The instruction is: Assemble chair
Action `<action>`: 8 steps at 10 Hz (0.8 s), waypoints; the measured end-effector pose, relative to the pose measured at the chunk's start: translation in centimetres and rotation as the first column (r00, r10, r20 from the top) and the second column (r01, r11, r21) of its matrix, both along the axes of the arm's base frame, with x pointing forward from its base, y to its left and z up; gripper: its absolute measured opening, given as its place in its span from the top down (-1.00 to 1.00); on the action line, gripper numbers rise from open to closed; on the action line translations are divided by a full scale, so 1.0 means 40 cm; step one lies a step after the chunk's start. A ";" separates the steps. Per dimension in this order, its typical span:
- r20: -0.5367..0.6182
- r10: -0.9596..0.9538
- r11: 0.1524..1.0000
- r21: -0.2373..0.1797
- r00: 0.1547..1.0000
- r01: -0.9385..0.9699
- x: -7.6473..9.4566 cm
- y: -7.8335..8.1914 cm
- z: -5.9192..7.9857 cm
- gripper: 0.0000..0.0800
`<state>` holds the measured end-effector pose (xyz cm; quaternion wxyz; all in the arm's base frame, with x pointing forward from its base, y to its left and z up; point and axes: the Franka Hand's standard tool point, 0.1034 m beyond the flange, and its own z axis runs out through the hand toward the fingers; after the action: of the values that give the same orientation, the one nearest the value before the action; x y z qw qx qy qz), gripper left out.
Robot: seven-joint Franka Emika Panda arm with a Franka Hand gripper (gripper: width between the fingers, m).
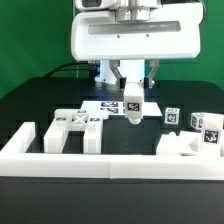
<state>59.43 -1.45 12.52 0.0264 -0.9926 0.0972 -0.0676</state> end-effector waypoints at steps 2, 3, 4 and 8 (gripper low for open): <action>-0.003 0.000 1.000 -0.001 1.000 0.000 -0.004 -0.002 -0.006 0.27; -0.003 0.000 1.000 -0.001 1.000 0.000 -0.004 -0.002 -0.006 0.27; -0.004 -0.014 1.000 0.004 1.000 0.014 0.000 0.008 -0.004 0.27; 0.041 -0.042 0.999 0.018 0.998 0.041 0.057 0.085 0.026 0.27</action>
Offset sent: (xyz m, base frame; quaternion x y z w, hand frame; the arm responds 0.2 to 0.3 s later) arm 0.0000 0.0000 0.0000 0.0000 0.0000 0.0000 1.0000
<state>61.69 1.93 13.54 0.0354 -0.9885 0.1180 -0.0875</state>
